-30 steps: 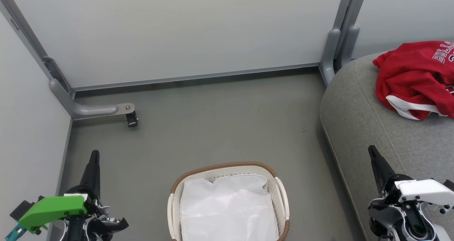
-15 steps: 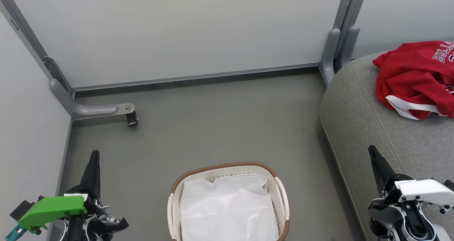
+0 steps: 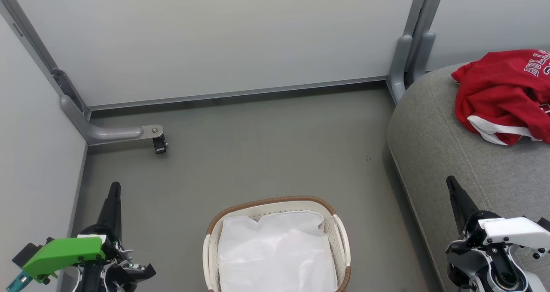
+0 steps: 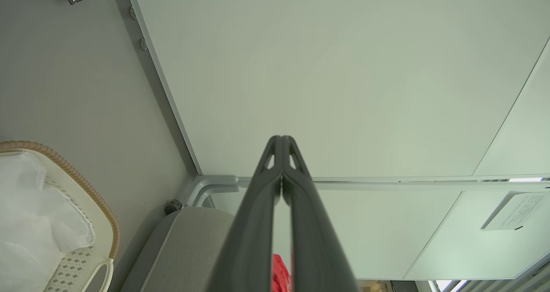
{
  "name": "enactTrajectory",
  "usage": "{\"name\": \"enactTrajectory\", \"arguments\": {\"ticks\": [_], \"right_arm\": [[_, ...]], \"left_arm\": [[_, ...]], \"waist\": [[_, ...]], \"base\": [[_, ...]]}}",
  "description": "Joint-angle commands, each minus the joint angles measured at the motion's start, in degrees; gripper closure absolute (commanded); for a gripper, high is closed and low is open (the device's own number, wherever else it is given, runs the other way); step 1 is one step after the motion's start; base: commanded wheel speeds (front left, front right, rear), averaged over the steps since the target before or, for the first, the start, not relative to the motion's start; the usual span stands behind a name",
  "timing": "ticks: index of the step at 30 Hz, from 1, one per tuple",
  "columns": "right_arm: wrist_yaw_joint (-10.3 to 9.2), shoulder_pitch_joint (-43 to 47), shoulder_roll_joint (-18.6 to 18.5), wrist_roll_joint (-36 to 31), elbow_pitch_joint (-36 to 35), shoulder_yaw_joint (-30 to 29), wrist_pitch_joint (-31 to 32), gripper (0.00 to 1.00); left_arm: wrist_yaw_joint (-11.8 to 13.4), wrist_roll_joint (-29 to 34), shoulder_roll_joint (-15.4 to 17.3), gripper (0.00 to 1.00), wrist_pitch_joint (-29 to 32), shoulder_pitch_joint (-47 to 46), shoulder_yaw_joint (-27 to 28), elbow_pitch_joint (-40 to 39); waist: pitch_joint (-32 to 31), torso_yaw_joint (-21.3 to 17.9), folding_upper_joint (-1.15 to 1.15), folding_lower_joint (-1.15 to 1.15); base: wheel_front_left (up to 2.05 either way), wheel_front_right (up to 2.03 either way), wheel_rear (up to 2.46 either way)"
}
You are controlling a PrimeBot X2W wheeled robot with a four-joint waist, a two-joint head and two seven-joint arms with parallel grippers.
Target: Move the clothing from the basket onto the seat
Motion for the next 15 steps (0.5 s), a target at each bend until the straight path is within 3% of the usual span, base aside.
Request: {"name": "enactTrajectory", "arguments": {"ticks": [1,15], "right_arm": [[0.00,-0.44,-0.28,0.11,-0.22,-0.14,0.09,1.00],[0.00,-0.44,-0.25,0.07,-0.22,-0.16,0.12,1.00]], "left_arm": [[-0.30,-0.19,0.09,1.00,0.20,-0.61,0.09,-0.01],[-0.30,-0.19,0.09,1.00,0.20,-0.60,0.09,-0.01]], "waist": [[0.00,0.00,0.00,0.00],[0.00,0.00,0.00,0.00]], "base": [[0.00,0.00,0.00],[0.00,0.00,0.00]]}}
